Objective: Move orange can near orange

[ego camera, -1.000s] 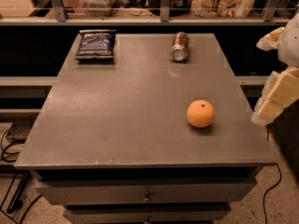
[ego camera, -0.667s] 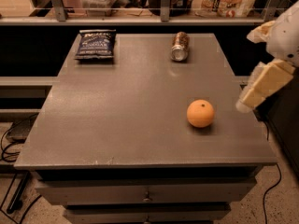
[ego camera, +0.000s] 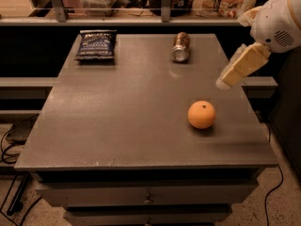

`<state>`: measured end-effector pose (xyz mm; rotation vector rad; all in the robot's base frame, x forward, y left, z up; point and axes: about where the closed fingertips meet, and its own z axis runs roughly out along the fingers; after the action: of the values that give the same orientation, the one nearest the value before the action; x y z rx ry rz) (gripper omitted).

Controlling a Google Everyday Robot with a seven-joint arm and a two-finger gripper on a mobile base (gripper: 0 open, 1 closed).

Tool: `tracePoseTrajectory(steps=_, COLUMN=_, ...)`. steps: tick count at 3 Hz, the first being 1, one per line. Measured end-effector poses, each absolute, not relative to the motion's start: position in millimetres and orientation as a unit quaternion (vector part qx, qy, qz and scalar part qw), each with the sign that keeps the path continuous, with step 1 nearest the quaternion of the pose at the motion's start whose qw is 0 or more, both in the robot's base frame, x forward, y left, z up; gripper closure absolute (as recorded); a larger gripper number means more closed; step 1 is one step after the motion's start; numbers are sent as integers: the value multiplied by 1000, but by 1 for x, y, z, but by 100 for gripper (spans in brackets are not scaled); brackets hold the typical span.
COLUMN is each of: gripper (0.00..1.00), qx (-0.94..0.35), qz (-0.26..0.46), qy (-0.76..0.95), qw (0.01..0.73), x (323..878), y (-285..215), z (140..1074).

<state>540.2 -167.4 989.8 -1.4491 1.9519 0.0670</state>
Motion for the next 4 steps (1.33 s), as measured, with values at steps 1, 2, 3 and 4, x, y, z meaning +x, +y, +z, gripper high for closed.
tracePoseTrajectory(steps=1, gripper=0, qx=-529, qz=44, qy=763, qw=367, x=578, y=-141, z=983)
tracePoseTrajectory(steps=2, gripper=0, qx=-484, qz=69, qy=786, qw=378, x=624, y=-119, z=959)
tracePoseTrajectory(steps=3, gripper=0, qx=-408, qz=97, qy=818, qw=394, x=677, y=-104, z=930)
tracePoseTrajectory(steps=4, gripper=0, qx=-355, qz=117, qy=834, qw=407, x=707, y=-100, z=916)
